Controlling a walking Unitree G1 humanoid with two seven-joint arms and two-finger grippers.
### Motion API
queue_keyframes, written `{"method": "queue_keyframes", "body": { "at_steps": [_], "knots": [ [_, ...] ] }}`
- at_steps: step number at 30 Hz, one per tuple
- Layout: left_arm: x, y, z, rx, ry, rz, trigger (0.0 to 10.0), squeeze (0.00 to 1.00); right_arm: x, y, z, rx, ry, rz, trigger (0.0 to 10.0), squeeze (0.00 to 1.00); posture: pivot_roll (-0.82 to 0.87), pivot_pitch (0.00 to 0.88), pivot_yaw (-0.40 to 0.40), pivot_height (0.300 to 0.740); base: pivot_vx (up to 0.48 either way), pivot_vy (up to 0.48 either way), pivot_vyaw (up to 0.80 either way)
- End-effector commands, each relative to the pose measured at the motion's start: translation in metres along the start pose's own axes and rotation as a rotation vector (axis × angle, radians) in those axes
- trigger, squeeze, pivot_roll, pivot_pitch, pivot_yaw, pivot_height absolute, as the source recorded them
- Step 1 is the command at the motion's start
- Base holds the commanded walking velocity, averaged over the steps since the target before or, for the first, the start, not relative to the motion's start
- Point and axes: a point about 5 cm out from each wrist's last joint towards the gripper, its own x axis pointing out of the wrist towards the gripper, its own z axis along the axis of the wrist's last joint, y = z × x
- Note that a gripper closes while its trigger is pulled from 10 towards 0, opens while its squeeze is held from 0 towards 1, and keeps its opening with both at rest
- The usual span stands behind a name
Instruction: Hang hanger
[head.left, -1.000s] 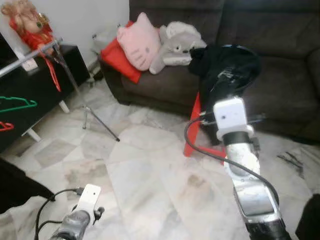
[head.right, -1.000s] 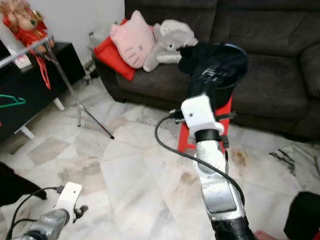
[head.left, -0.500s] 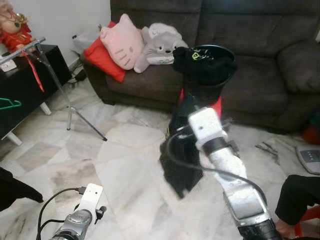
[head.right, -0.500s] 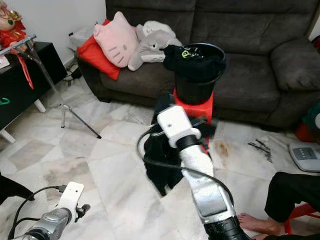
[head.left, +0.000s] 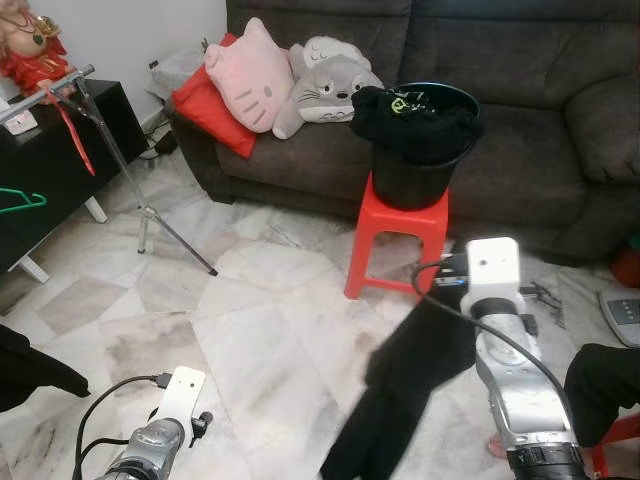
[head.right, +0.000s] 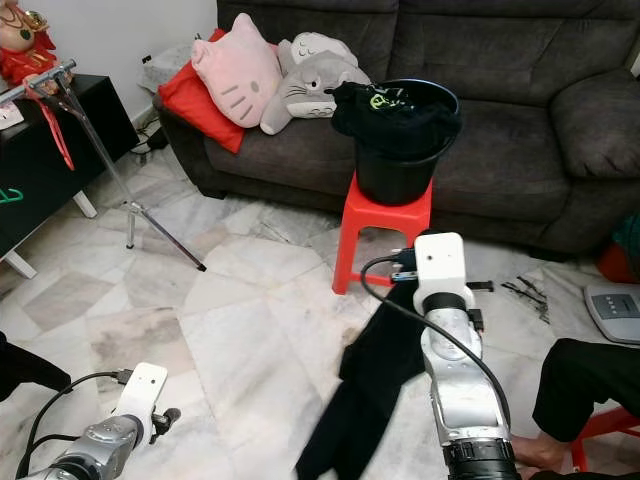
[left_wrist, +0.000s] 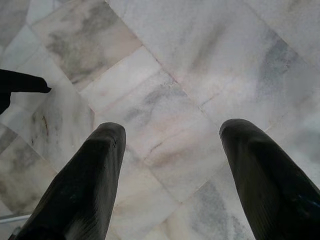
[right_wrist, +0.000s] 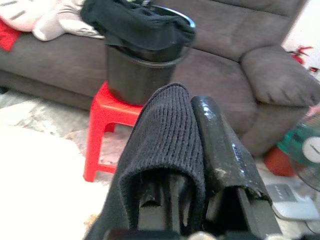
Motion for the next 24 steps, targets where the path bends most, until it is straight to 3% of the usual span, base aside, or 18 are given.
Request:
{"method": "queue_keyframes", "body": {
  "at_steps": [1, 4, 12, 24],
  "knots": [
    [-0.001, 0.003, -0.004, -0.009, 0.019, 0.005, 10.0, 0.0, 0.001, -0.002, 0.008, 0.019, -0.032, -0.027, 10.0, 0.0, -0.1, 0.029, 0.07, 0.74, 0.0, 0.0, 0.0],
    [-0.001, 0.003, -0.006, -0.013, 0.02, 0.001, 10.0, 0.0, 0.003, -0.001, 0.011, 0.008, -0.045, -0.034, 10.0, 0.0, -0.1, 0.028, 0.069, 0.74, 0.0, 0.0, 0.0],
    [-0.001, 0.004, -0.009, -0.009, 0.032, 0.006, 10.0, 0.0, 0.001, 0.013, 0.019, -0.017, -0.093, 0.015, 10.0, 0.0, -0.11, 0.015, 0.073, 0.74, 0.0, 0.0, 0.8],
    [-0.002, 0.004, -0.012, 0.002, 0.048, 0.01, 10.0, 0.0, 0.001, 0.014, 0.018, -0.019, -0.095, 0.024, 10.0, 0.0, -0.11, 0.0, 0.067, 0.74, 0.0, 0.0, 0.8]
  ]
}}
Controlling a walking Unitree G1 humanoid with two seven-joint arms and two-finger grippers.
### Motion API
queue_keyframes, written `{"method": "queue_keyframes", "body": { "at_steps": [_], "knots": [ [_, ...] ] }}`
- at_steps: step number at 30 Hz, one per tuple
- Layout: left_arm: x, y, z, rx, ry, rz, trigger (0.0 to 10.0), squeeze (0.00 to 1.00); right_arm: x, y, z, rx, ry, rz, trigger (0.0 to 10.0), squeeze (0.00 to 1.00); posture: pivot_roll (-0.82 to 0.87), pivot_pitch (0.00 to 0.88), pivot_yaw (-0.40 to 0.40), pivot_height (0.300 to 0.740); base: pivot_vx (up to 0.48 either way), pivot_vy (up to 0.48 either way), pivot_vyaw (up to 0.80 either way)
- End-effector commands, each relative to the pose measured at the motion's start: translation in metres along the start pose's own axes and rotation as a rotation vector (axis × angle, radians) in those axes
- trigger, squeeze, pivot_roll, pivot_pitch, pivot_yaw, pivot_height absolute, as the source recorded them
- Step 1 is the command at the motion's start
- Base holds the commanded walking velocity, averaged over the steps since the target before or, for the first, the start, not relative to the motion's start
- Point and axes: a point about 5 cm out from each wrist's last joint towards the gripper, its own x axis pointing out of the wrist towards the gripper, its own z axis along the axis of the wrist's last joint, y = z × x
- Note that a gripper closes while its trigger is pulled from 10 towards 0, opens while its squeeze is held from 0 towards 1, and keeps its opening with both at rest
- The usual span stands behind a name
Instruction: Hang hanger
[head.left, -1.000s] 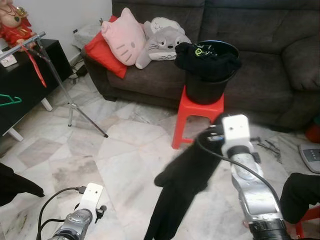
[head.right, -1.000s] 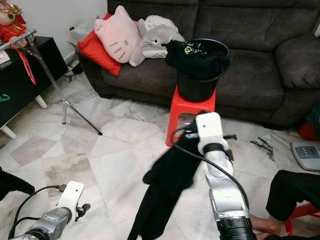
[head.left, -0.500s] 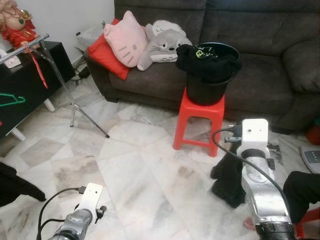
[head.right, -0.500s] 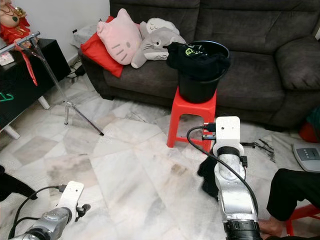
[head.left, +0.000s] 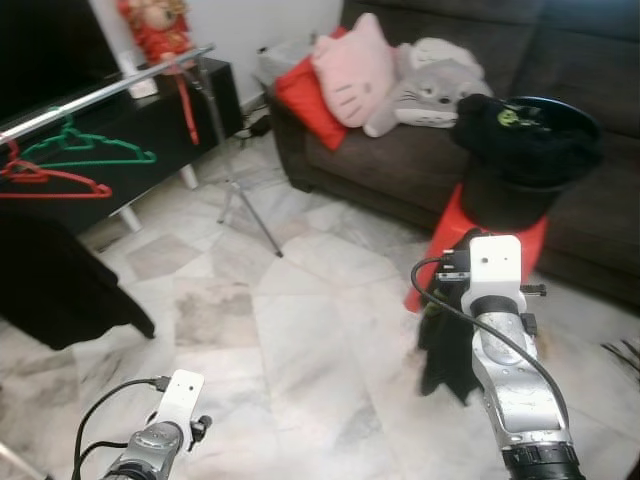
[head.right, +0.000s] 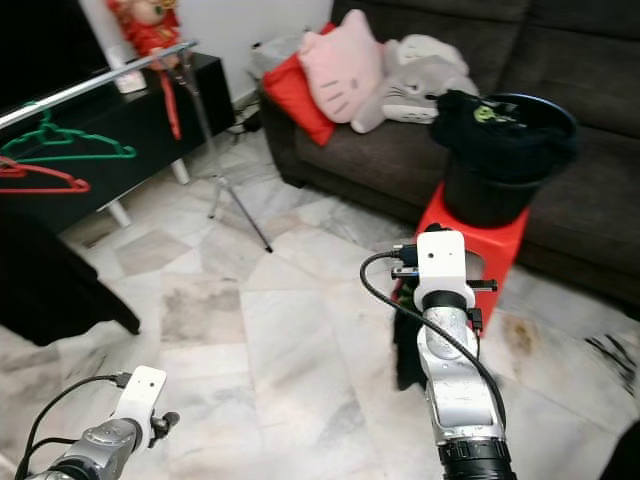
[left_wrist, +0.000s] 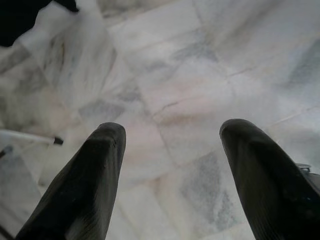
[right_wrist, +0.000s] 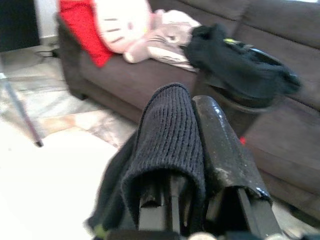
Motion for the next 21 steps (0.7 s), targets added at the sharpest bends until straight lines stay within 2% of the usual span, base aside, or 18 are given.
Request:
{"method": "queue_keyframes", "body": {
  "at_steps": [1, 21],
  "knots": [
    [-0.0012, 0.0034, -0.0087, 0.005, 0.037, 0.011, 10.0, 0.0, 0.0034, 0.0006, 0.0113, 0.006, -0.05, 0.003, 10.0, 0.0, -0.11, 0.0, 0.066, 0.74, 0.0, 0.0, 0.8],
    [-0.0012, 0.0013, -0.0099, 0.004, 0.039, 0.01, 10.0, 0.0, 0.0046, 0.0038, 0.0101, -0.006, -0.046, 0.026, 10.0, 0.0, -0.11, 0.0, 0.056, 0.74, 0.0, 0.0, 0.8]
  ]
}}
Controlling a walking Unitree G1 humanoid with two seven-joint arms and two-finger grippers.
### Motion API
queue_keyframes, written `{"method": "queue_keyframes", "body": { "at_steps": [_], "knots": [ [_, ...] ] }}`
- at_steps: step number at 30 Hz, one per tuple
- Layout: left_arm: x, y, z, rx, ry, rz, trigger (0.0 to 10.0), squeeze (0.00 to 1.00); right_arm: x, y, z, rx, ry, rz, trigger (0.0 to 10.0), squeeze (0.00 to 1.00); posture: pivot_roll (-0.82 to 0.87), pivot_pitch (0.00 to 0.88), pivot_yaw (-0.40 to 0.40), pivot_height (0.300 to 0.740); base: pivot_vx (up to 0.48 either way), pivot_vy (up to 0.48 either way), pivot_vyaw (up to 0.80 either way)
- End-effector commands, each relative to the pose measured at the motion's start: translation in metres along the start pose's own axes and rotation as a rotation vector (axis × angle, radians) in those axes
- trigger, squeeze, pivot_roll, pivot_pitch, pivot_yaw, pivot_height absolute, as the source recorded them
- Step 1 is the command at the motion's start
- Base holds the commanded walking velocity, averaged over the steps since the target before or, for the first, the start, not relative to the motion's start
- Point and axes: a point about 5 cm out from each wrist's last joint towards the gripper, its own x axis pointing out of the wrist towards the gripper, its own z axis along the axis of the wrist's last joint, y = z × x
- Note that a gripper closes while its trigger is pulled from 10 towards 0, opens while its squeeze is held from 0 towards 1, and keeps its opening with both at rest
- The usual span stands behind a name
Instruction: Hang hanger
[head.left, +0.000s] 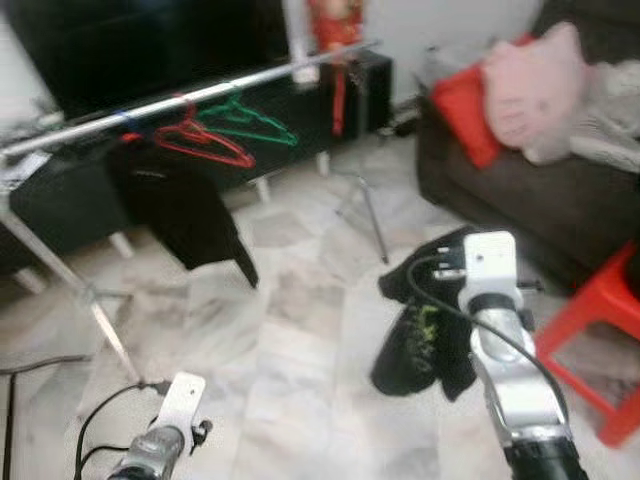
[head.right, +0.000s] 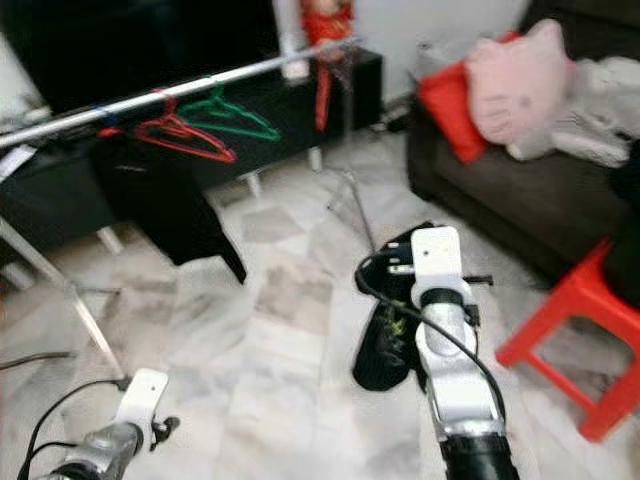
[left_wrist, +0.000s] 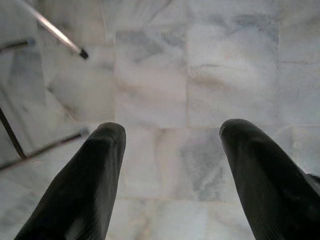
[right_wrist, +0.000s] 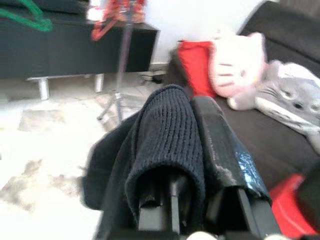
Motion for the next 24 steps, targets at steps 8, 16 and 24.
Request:
{"method": "queue_keyframes", "body": {
  "at_steps": [8, 16, 24],
  "knots": [
    [-0.0012, 0.0053, -0.0078, 0.004, 0.033, 0.016, 10.0, 0.0, 0.0009, 0.0073, 0.0098, 0.015, -0.041, 0.022, 10.0, 0.0, -0.11, 0.0, 0.056, 0.74, 0.0, 0.0, 0.8],
    [-0.0012, 0.0053, -0.0078, 0.004, 0.033, 0.016, 10.0, 0.0, 0.0009, 0.0073, 0.0098, 0.015, -0.041, 0.022, 10.0, 0.0, -0.11, 0.0, 0.056, 0.74, 0.0, 0.0, 0.8],
    [-0.0012, 0.0053, -0.0078, 0.004, 0.033, 0.016, 10.0, 0.0, 0.0009, 0.0073, 0.0098, 0.015, -0.041, 0.022, 10.0, 0.0, -0.11, 0.0, 0.056, 0.74, 0.0, 0.0, 0.8]
  ]
}}
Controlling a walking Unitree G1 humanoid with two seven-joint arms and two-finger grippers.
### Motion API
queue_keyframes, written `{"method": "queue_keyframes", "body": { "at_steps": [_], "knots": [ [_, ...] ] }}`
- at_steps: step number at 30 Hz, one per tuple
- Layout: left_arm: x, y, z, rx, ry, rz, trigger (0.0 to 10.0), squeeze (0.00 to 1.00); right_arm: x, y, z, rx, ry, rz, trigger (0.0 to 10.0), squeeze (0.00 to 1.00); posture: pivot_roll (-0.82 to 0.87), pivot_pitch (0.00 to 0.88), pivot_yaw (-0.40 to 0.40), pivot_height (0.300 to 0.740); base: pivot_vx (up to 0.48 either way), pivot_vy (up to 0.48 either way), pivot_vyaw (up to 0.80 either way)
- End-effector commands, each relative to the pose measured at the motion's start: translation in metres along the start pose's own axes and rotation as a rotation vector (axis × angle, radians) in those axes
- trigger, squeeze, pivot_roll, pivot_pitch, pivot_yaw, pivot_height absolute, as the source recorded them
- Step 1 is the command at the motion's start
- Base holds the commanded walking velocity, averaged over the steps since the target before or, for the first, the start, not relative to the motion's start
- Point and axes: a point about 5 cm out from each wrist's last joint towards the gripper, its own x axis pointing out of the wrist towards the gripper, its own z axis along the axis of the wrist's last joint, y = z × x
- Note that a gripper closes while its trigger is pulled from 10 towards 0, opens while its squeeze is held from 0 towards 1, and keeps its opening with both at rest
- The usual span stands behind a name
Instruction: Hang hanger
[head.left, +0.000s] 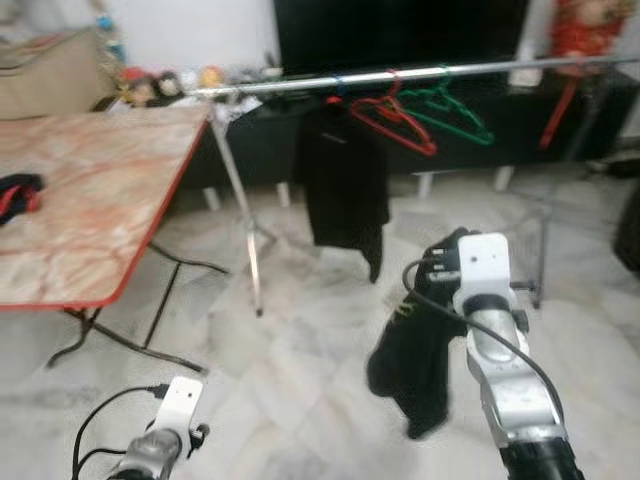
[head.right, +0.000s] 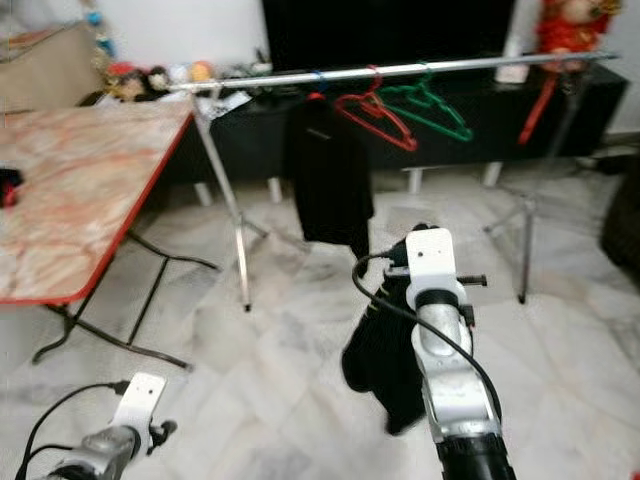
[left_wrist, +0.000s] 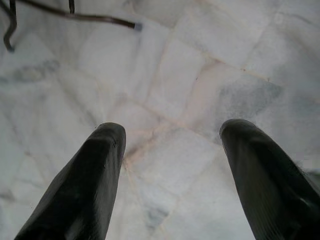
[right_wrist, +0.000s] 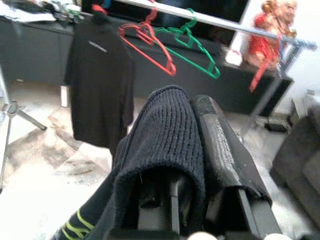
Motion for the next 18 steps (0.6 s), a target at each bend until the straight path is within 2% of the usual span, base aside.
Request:
{"method": "queue_keyframes", "body": {
  "at_steps": [1, 7, 16, 18],
  "knots": [
    [-0.0009, 0.0055, -0.0044, 0.006, 0.014, 0.017, 10.0, 0.0, 0.0015, 0.0066, 0.0134, 0.019, -0.05, 0.014, 10.0, 0.0, -0.11, 0.0, 0.056, 0.74, 0.0, 0.0, 0.8],
    [-0.0008, 0.0055, -0.0042, 0.006, 0.014, 0.017, 10.0, 0.0, 0.0019, 0.0063, 0.0133, 0.018, -0.05, 0.014, 10.0, 0.0, -0.11, 0.0, 0.055, 0.74, 0.0, 0.0, 0.8],
    [-0.0004, 0.0041, -0.0006, 0.01, 0.002, 0.014, 10.0, 0.0, 0.0052, 0.0057, 0.0137, 0.057, -0.046, 0.016, 10.0, 0.0, -0.1, 0.007, 0.046, 0.74, 0.0, -0.328, 0.0],
    [-0.0003, 0.0043, -0.0007, 0.002, 0.004, 0.021, 10.0, 0.0, 0.0058, 0.0053, 0.012, 0.058, -0.032, 0.013, 10.0, 0.0, -0.1, 0.013, 0.046, 0.74, 0.0, 0.0, 0.0]
  ]
}}
